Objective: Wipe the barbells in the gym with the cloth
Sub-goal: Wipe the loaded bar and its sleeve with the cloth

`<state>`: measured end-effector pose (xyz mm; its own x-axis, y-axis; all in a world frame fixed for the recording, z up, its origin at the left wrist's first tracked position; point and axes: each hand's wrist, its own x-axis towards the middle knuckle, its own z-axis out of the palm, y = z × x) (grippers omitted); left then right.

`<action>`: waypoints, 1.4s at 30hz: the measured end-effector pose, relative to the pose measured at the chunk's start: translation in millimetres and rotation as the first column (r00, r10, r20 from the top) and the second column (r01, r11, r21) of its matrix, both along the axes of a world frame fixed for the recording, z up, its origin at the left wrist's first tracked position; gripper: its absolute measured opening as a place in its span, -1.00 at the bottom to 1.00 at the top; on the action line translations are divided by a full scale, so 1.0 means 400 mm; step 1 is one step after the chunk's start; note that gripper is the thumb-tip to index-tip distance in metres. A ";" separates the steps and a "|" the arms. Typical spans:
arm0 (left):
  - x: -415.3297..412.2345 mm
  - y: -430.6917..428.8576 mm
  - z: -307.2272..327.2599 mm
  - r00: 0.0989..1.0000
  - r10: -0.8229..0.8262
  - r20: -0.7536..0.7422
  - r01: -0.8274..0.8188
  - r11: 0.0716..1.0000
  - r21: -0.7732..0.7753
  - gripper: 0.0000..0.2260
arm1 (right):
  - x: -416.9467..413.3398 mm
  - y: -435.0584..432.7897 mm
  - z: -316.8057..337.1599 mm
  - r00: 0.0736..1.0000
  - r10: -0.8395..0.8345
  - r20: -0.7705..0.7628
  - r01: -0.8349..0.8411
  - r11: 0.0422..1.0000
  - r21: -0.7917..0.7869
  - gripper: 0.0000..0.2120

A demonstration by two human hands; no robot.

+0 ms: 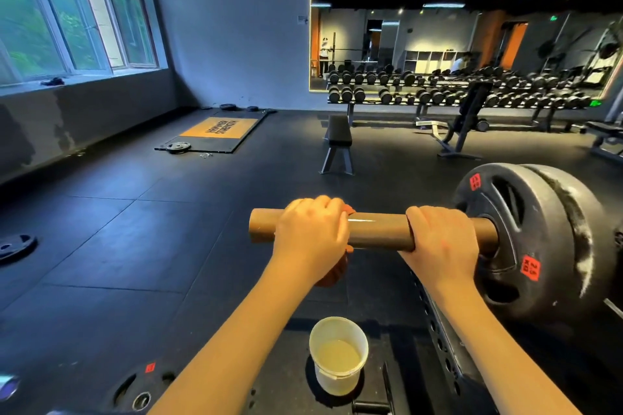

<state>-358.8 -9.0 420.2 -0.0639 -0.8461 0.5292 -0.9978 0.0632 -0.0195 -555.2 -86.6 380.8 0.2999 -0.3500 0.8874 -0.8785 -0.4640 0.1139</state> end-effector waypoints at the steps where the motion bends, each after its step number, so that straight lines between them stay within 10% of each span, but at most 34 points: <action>1: 0.015 0.004 0.008 1.000 0.000 -0.020 0.001 0.999 0.033 -0.66 | 0.002 0.002 -0.001 1.000 0.001 0.009 -0.001 1.000 -0.014 -0.73; 6: 0.104 0.030 0.020 0.982 0.183 0.037 -0.185 0.981 0.063 -0.64 | 0.000 0.040 0.035 0.995 -0.037 -0.090 0.056 0.973 0.224 -0.60; 11: 0.004 0.013 0.016 0.992 0.121 0.044 -0.122 0.992 0.026 -0.62 | 0.009 0.029 0.156 0.912 0.170 -0.373 0.156 0.697 0.700 -0.49; 18: 0.116 0.011 0.004 0.982 0.147 -0.116 -0.148 0.989 0.004 -0.28 | 0.018 0.034 0.105 0.924 0.063 -0.376 0.123 0.885 0.450 -0.54; 24: 0.057 0.017 -0.014 0.981 0.154 -0.122 -0.170 0.976 -0.135 -0.53 | 0.025 0.017 0.038 0.985 0.050 -0.166 -0.012 0.974 0.227 -0.60; 31: -0.029 -0.001 0.001 0.972 -0.190 -0.135 0.195 0.981 0.019 -0.78 | 0.006 0.047 0.056 0.976 0.131 -0.175 -0.044 0.902 0.430 -0.42; 35: 0.079 0.012 0.017 0.903 -0.148 -0.403 0.202 0.975 0.093 -0.31 | 0.013 0.096 0.108 0.949 0.312 -0.040 -0.214 0.733 0.645 -0.20; 40: 0.140 0.051 0.028 0.748 -0.039 -0.663 0.052 0.999 0.000 -0.58 | 0.192 0.155 0.060 0.900 0.422 -0.110 -0.319 0.809 0.494 -0.31; 42: 0.149 0.053 0.010 0.825 -0.035 -0.564 0.058 0.998 0.024 -0.61 | 0.212 0.135 0.042 0.907 0.414 -0.073 -0.351 0.842 0.409 -0.49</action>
